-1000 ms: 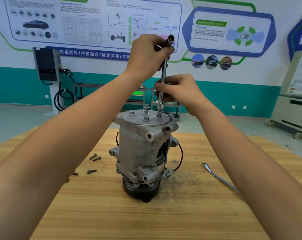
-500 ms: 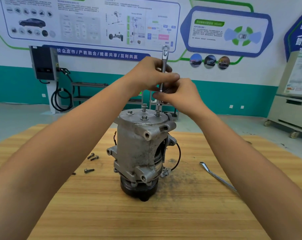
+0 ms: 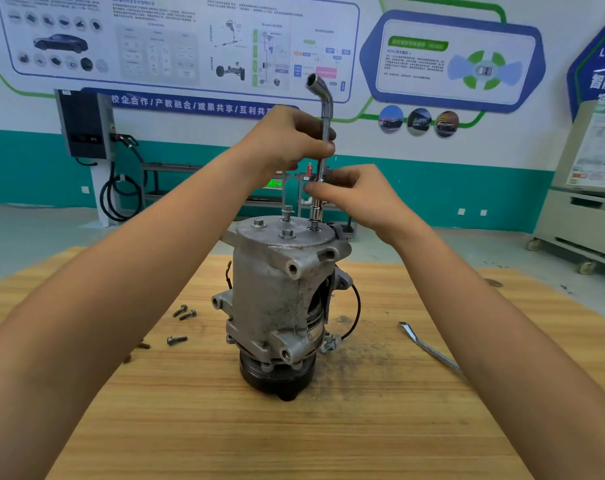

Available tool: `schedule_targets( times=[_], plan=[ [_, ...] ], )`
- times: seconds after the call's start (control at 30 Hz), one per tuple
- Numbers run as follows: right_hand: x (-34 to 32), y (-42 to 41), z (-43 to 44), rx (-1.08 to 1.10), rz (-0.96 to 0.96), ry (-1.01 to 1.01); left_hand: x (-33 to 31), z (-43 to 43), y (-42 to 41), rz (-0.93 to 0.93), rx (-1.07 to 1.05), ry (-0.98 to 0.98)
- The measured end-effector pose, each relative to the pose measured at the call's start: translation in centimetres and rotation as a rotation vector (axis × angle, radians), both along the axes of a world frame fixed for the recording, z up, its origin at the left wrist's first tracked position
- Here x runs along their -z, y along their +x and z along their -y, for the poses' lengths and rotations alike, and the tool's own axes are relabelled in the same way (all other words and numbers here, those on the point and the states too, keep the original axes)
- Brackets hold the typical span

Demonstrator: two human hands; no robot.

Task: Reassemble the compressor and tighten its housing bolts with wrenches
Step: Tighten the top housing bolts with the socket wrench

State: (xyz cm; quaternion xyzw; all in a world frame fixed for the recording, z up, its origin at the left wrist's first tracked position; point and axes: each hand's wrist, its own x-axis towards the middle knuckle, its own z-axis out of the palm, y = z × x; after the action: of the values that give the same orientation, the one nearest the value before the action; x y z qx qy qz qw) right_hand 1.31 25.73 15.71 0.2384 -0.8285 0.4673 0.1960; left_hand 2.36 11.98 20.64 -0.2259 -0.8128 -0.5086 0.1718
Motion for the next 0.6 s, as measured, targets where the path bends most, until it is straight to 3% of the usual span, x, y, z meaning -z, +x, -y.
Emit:
schedule_targets(
  times=[0.13,0.37,0.5,0.6],
  plan=[
    [-0.4,0.3,-0.2,-0.114,0.123,0.019,-0.3,0.5,0.1,0.1,0.071,-0.004],
    [-0.3,0.4,0.9,0.133,-0.169,0.095,-0.1,0.1,0.2,-0.134,-0.042,-0.016],
    [-0.8,0.8,0.9,-0.091,0.099,0.029,-0.7,0.5,0.5,-0.083,-0.018,-0.056],
    [-0.7,0.7,0.5,-0.083,0.064,0.023,-0.8,1.1,0.5,-0.027,-0.005,-0.044]
  ],
)
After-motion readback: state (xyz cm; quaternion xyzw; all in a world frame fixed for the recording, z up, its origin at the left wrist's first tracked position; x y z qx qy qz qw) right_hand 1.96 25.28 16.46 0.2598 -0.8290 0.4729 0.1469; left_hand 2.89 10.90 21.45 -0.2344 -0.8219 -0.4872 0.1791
